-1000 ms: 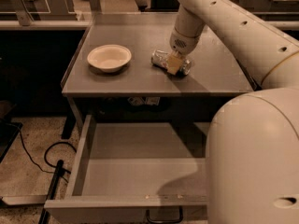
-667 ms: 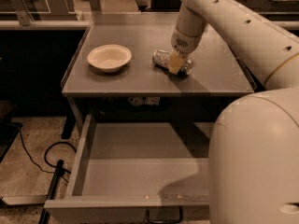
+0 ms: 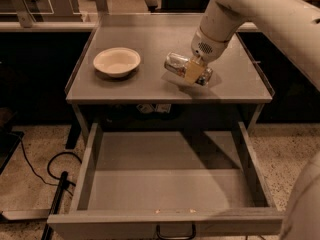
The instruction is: Place redbull can into top drawer
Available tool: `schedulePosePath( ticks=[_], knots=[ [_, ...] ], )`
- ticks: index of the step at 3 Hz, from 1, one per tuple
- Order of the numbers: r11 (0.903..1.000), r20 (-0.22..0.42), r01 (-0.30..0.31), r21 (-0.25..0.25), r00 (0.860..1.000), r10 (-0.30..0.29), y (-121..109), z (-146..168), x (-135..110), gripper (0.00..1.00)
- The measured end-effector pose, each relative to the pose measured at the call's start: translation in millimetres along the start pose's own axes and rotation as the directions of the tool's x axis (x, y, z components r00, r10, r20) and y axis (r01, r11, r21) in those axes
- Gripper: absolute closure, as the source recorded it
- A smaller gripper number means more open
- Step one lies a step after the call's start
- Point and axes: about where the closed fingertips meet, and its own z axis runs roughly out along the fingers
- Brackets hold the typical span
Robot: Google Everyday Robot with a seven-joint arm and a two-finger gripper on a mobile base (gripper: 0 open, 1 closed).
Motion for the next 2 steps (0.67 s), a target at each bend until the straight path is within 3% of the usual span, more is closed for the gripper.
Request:
schedulePosePath(
  ticks=[1, 2],
  knots=[
    [1.0, 0.0, 0.0, 0.0, 1.0, 0.0, 0, 0, 0, 1.0],
    [0.9996, -0.002, -0.016, -0.023, 1.0, 0.016, 23, -8, 6, 1.0]
  ],
)
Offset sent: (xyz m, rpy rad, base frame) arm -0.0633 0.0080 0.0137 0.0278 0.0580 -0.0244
